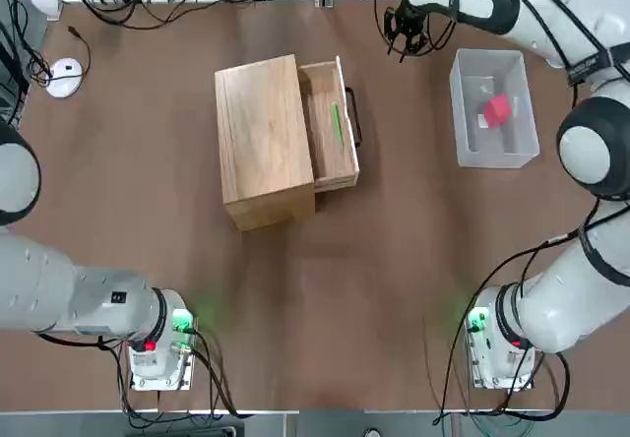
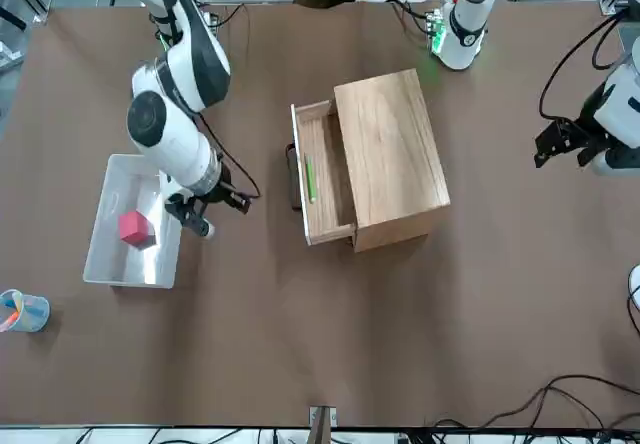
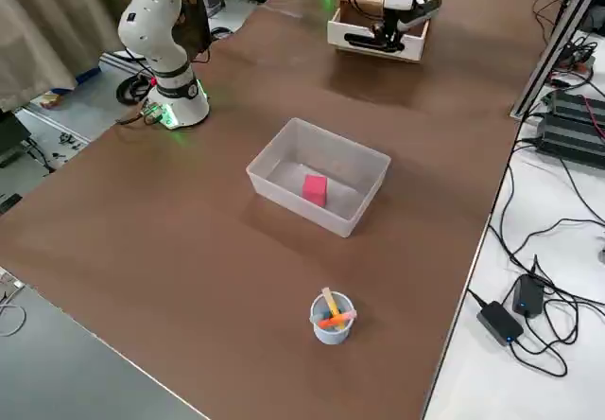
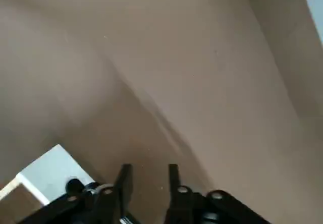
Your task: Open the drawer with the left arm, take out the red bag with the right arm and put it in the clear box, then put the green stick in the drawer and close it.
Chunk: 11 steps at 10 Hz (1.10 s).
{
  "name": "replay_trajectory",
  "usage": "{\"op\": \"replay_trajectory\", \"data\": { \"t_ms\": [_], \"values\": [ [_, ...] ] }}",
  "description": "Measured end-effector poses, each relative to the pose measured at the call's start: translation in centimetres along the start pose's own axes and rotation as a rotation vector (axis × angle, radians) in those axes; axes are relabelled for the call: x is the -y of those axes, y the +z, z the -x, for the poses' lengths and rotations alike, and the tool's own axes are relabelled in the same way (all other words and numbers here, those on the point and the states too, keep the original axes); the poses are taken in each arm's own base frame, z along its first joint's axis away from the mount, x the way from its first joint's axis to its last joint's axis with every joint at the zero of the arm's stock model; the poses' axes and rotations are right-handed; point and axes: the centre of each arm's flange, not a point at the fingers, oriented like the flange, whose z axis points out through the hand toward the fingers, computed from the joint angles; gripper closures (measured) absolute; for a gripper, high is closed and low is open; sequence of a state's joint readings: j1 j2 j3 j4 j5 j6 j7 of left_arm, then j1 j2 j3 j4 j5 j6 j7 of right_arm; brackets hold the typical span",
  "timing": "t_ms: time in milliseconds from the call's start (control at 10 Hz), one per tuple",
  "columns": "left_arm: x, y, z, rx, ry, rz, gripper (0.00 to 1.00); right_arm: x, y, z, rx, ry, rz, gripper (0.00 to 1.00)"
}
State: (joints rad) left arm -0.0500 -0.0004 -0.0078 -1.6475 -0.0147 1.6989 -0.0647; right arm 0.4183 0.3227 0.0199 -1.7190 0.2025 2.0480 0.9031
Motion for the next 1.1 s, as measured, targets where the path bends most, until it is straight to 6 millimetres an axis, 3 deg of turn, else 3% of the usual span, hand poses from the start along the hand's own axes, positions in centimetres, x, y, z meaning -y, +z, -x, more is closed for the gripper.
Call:
{"op": "replay_trajectory", "data": {
  "t_ms": [200, 400, 600, 800, 1100],
  "values": [
    [-0.1, 0.2, -0.4, 0.016, 0.001, -0.001, 0.00, 1.1, 4.0, 1.0, 0.043, 0.136, 0.026, 0.97],
    [-0.1, 0.4, -0.4, 0.026, -0.009, -0.002, 0.00, 3.0, 8.8, 2.9, 0.079, 0.252, 0.011, 0.98],
    [-0.1, 0.5, -0.4, 0.032, -0.011, -0.002, 0.00, 4.6, 11.9, 5.1, 0.073, 0.309, -0.001, 0.98],
    [-0.1, 0.6, -0.4, 0.037, -0.011, -0.002, 0.00, 5.0, 13.5, 6.2, 0.077, 0.343, -0.012, 0.98],
    [-0.1, 0.8, -0.4, 0.043, -0.011, -0.003, 0.00, 6.2, 14.1, 8.7, 0.159, 0.417, -0.057, 0.98]
  ]
}}
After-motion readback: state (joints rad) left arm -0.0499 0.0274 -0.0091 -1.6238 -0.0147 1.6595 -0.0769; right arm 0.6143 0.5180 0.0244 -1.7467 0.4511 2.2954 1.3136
